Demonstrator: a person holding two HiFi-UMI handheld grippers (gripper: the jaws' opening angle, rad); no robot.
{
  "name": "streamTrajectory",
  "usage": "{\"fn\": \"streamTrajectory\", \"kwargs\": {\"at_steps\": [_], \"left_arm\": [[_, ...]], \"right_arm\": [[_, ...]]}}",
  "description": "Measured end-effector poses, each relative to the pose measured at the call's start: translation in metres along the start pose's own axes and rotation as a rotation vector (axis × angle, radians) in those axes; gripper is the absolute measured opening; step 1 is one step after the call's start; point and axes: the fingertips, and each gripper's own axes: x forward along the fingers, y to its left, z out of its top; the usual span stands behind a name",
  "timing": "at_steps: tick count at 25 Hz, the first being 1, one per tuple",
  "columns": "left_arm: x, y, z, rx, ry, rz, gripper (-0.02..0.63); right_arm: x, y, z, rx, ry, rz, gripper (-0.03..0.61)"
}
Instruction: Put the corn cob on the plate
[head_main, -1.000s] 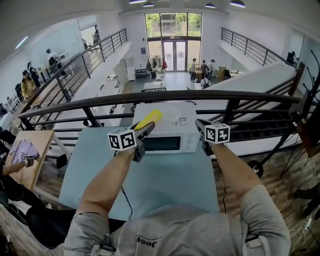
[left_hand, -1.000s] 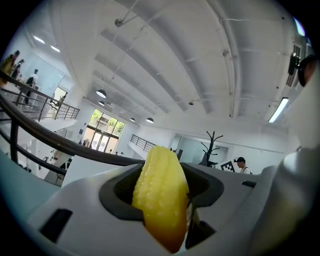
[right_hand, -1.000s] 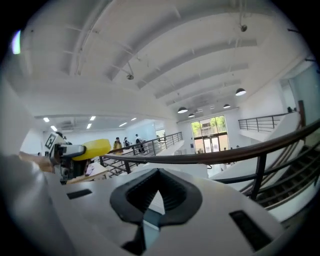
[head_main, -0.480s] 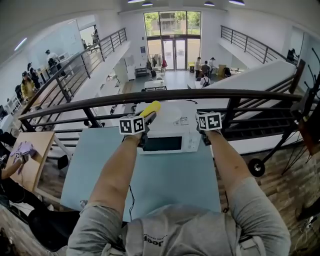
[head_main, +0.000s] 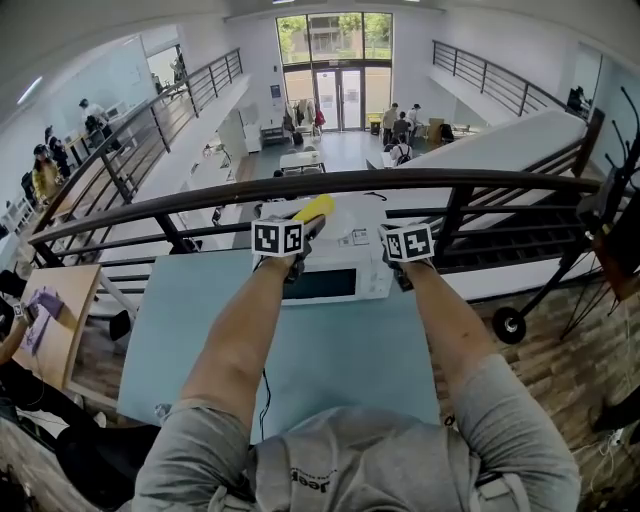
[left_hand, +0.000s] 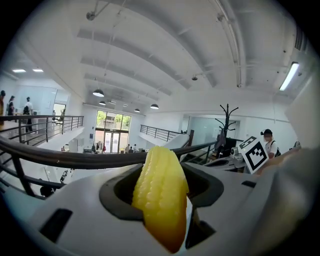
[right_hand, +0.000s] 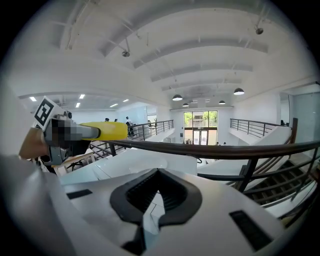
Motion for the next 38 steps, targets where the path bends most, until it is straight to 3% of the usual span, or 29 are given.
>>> {"fn": "streamTrajectory", "kwargs": {"at_steps": [16,26,38], "left_arm": [[0.066,0.006,-0.031,0.021,0.136,0.052,0.239],[0.09,0.028,-0.039,0.003,0.159,0.087,0.239],[0.11,0.038,-0.047,0.038,0.195,0.106,0.239]], "right_arm": [[0.014,-0.01,-0.008,0.019,0.008,0.021,0.017],[0.039,-0.023,-0.005,0.016,0.016,0.03,0.017],[0.054,-0.031,-0.013,0.017,0.033,0.033,0.017]]}}
